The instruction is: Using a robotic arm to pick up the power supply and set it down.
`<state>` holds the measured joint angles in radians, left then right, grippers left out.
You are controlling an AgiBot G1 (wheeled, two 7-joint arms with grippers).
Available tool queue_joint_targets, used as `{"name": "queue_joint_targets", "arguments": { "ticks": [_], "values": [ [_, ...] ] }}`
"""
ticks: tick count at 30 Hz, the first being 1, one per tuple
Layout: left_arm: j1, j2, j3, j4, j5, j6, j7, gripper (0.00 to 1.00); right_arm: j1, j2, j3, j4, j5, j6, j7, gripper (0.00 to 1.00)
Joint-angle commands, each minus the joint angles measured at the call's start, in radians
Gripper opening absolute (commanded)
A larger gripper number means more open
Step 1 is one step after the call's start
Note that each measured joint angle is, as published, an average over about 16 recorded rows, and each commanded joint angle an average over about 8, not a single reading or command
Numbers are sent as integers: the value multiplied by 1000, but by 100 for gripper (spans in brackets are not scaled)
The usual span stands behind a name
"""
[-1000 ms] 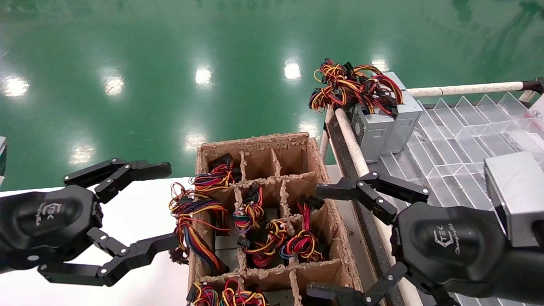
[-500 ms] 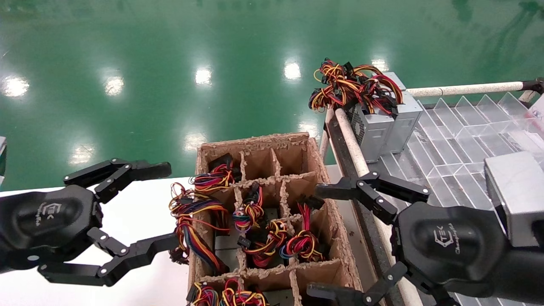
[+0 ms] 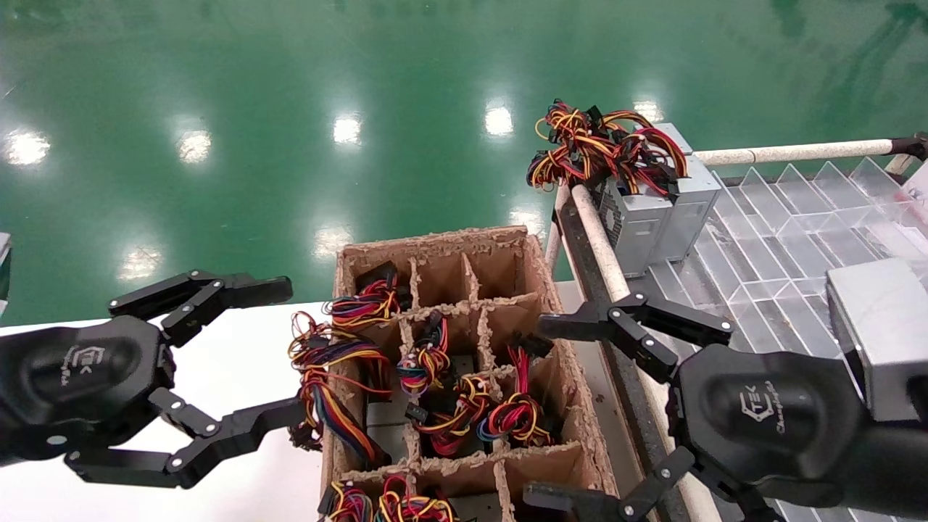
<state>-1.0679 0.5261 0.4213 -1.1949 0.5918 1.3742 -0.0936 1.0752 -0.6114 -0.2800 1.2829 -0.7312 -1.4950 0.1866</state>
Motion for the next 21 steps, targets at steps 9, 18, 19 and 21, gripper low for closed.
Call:
{"name": "queue_joint_targets", "arguments": {
  "ticks": [9,18,19,21],
  "values": [
    [0,0,0,0,0,0,0,100,0,0,0,0,0,0,0,100],
    [0,0,0,0,0,0,0,100,0,0,0,0,0,0,0,100],
    [0,0,0,0,0,0,0,100,0,0,0,0,0,0,0,100],
    [0,0,0,0,0,0,0,100,0,0,0,0,0,0,0,100]
  ]
}}
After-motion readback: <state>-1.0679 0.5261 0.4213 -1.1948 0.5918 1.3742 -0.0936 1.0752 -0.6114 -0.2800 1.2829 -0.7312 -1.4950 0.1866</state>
